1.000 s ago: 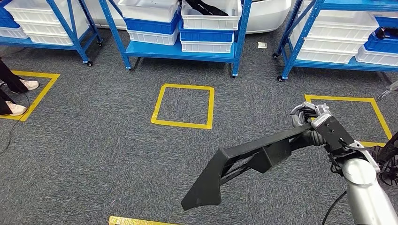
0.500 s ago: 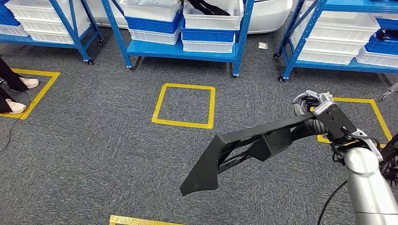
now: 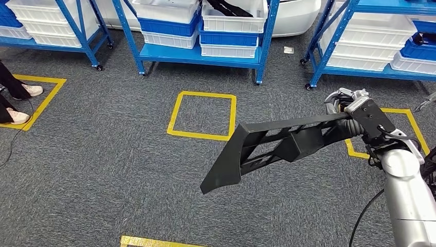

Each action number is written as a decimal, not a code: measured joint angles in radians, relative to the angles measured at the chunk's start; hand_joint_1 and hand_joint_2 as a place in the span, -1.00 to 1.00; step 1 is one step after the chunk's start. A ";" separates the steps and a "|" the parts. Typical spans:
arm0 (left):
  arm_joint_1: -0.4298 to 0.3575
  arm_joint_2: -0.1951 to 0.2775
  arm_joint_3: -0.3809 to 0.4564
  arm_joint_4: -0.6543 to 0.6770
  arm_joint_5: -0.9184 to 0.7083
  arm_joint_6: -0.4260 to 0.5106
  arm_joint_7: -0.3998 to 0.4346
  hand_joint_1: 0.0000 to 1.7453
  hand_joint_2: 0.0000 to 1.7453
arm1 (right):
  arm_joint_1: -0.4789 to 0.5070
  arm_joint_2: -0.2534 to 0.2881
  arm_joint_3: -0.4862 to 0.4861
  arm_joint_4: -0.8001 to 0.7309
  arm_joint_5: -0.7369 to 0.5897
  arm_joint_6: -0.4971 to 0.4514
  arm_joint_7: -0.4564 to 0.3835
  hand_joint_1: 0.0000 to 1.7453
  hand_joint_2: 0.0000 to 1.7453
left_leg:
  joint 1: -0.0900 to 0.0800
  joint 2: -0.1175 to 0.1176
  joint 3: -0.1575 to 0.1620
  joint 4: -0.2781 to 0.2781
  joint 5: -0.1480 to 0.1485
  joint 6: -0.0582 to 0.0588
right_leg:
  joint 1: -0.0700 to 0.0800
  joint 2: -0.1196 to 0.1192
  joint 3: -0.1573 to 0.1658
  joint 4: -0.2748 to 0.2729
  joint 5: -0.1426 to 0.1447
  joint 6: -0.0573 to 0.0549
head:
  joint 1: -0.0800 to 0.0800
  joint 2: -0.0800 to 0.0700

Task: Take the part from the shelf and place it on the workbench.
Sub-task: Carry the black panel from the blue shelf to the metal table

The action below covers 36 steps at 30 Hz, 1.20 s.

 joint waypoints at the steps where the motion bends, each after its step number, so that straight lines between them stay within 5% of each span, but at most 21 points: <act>1: 0.000 0.002 0.003 0.000 0.002 -0.006 -0.006 -1.00 -1.00 | -0.003 0.003 0.004 0.007 0.010 -0.004 -0.002 1.00 1.00 | -0.001 -0.001 -0.003 0.002 0.000 0.002 | -0.004 0.000 0.001 0.000 0.001 0.002 | 0.000 0.000; 4: 0.000 0.005 0.014 0.000 0.004 -0.014 -0.016 -1.00 -1.00 | -0.024 0.020 0.025 0.036 0.043 -0.017 -0.009 1.00 1.00 | -0.001 -0.001 -0.011 0.011 -0.002 0.011 | -0.014 0.001 -0.001 -0.001 0.005 0.008 | -0.002 0.000; 7: -0.001 0.002 0.017 0.000 0.004 -0.016 -0.020 -1.00 -1.00 | -0.046 0.033 0.042 0.058 0.054 -0.025 -0.017 1.00 1.00 | 0.005 -0.003 0.002 -0.017 0.010 0.021 | -0.008 -0.002 -0.004 0.005 -0.004 0.011 | -0.002 0.000; 11: 0.000 -0.005 0.018 0.000 0.003 -0.021 -0.023 -1.00 -1.00 | -0.058 0.035 0.051 0.085 0.050 -0.026 -0.028 1.00 1.00 | 0.014 -0.014 0.009 -0.043 0.028 0.031 | -0.014 -0.001 -0.098 0.204 -0.102 0.004 | 0.004 0.000; 13: 0.001 -0.009 0.018 0.000 0.001 -0.027 -0.021 -1.00 -1.00 | -0.059 0.036 0.054 0.100 0.046 -0.025 -0.032 1.00 1.00 | 0.018 -0.023 0.002 -0.040 0.031 0.024 | -0.024 -0.001 -0.126 0.264 -0.116 0.020 | 0.006 0.000; 16: 0.001 -0.013 0.018 0.000 -0.001 -0.031 -0.012 -1.00 -1.00 | -0.073 0.040 0.058 0.122 0.041 -0.020 -0.035 1.00 1.00 | 0.033 -0.038 -0.017 -0.018 0.031 0.000 | -0.045 0.007 -0.049 0.113 -0.050 0.066 | 0.011 0.000; 17: 0.001 -0.013 0.018 0.000 -0.001 -0.032 -0.009 -1.00 -1.00 | -0.082 0.043 0.061 0.131 0.040 -0.018 -0.036 1.00 1.00 | 0.035 -0.042 -0.025 -0.006 0.029 -0.012 | -0.046 0.012 -0.025 0.061 -0.031 0.072 | 0.017 0.000; 18: 0.000 -0.013 0.018 0.000 -0.001 -0.033 -0.006 -1.00 -1.00 | -0.092 0.047 0.065 0.140 0.040 -0.016 -0.036 1.00 1.00 | 0.035 -0.046 -0.033 0.004 0.027 -0.021 | -0.046 0.016 -0.012 0.034 -0.021 0.068 | 0.020 0.000; 22: 0.005 -0.016 0.021 0.000 -0.001 -0.037 -0.002 -1.00 -1.00 | -0.112 0.064 0.079 0.163 0.040 -0.013 -0.041 1.00 1.00 | 0.039 -0.046 -0.049 0.015 0.031 -0.041 | -0.037 0.005 -0.023 0.043 -0.006 0.023 | 0.006 0.000; 25: 0.006 -0.017 0.025 0.000 -0.001 -0.037 -0.001 -1.00 -1.00 | -0.122 0.071 0.084 0.173 0.040 -0.013 -0.042 1.00 1.00 | 0.039 -0.020 -0.106 0.149 -0.060 -0.041 | -0.033 -0.010 -0.031 0.041 0.004 0.001 | -0.005 0.000; 27: 0.006 -0.017 0.026 0.000 -0.001 -0.037 0.000 -1.00 -1.00 | -0.127 0.074 0.086 0.180 0.040 -0.012 -0.042 1.00 1.00 | 0.039 -0.017 -0.158 0.283 -0.124 -0.039 | -0.025 -0.024 -0.036 0.041 0.005 -0.005 | -0.007 0.000; 28: 0.007 -0.017 0.026 0.000 -0.001 -0.037 0.001 -1.00 -1.00 | -0.129 0.077 0.089 0.183 0.040 -0.012 -0.043 1.00 1.00 | 0.039 -0.016 -0.166 0.312 -0.133 -0.037 | -0.022 -0.030 -0.037 0.042 0.006 -0.006 | -0.008 0.000; 29: 0.007 -0.018 0.027 0.000 -0.001 -0.035 0.002 -1.00 -1.00 | -0.134 0.080 0.094 0.188 0.040 -0.012 -0.043 1.00 1.00 | 0.038 -0.014 -0.151 0.299 -0.124 -0.033 | -0.020 -0.037 -0.037 0.042 0.005 -0.006 | -0.008 0.000; 33: 0.005 -0.018 0.030 0.000 -0.001 -0.029 0.003 -1.00 -1.00 | -0.159 0.084 0.107 0.206 0.036 -0.012 -0.051 1.00 1.00 | 0.024 0.032 -0.012 0.074 -0.056 -0.011 | -0.009 -0.059 -0.038 0.042 0.003 -0.001 | -0.006 0.000; 36: 0.005 -0.019 0.030 0.000 -0.004 -0.032 0.004 -1.00 -1.00 | -0.163 0.082 0.112 0.214 0.027 -0.012 -0.062 1.00 1.00 | 0.009 0.021 -0.003 0.048 -0.051 -0.002 | -0.001 -0.078 -0.034 0.034 0.004 0.017 | -0.002 0.000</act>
